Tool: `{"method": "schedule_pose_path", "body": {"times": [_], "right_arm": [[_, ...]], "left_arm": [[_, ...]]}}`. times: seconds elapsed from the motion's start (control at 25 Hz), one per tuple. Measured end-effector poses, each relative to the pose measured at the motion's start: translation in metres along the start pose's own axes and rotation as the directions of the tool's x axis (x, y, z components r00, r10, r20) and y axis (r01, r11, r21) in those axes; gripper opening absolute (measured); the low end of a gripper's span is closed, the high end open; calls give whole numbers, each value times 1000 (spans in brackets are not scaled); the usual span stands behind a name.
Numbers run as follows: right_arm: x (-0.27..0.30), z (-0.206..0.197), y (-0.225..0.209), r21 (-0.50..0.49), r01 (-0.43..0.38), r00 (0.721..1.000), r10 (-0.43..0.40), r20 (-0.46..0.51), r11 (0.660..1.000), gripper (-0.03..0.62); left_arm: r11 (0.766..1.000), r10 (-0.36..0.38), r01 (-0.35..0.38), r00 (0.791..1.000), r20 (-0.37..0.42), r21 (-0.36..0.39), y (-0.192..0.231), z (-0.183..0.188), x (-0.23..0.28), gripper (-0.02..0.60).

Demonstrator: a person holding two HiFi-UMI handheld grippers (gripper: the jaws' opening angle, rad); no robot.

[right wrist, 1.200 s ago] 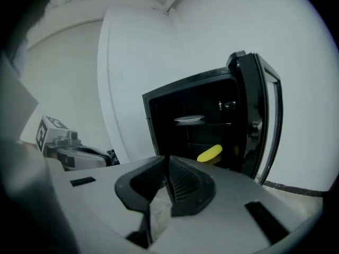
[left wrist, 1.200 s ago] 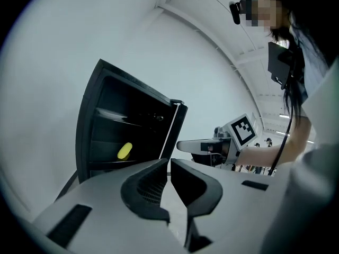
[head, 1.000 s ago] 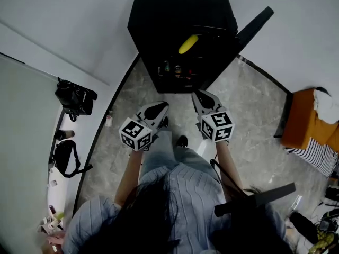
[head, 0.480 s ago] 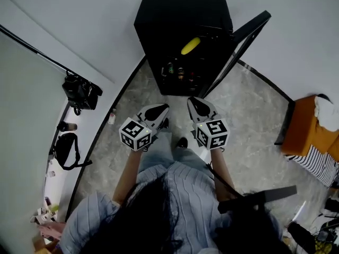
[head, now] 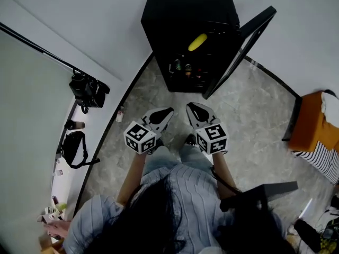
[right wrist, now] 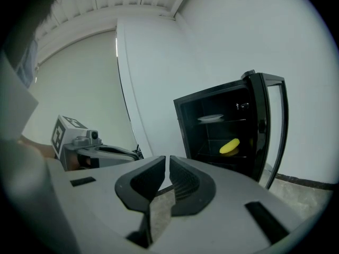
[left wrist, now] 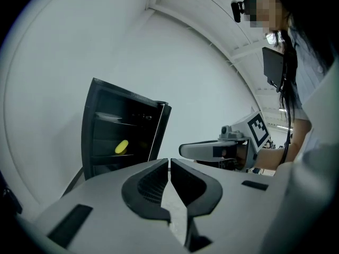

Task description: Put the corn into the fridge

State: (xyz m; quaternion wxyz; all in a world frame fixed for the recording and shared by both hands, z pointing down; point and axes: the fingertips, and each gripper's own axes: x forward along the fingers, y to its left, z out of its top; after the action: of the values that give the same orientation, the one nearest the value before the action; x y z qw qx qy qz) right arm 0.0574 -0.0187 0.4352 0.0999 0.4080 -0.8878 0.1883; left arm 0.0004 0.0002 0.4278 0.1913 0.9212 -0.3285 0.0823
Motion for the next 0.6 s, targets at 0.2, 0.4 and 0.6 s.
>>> {"method": "schedule_pose_path", "body": {"times": [0.2,0.4,0.6], "right_arm": [[2,-2,19,35,37,999,-37,13,999,37],[6,-13,52,74,74,997,-75,15,995,37],[3,-24,89,90,127,991,-129,19,988,37]], "left_arm": [[999,-46,46,999,16,13,6,7,-12,8],[994,-102,101,994,25,33,6,6,-42,8],[983,-176,177,984,-11,46,-1,-16,-78,9]]}}
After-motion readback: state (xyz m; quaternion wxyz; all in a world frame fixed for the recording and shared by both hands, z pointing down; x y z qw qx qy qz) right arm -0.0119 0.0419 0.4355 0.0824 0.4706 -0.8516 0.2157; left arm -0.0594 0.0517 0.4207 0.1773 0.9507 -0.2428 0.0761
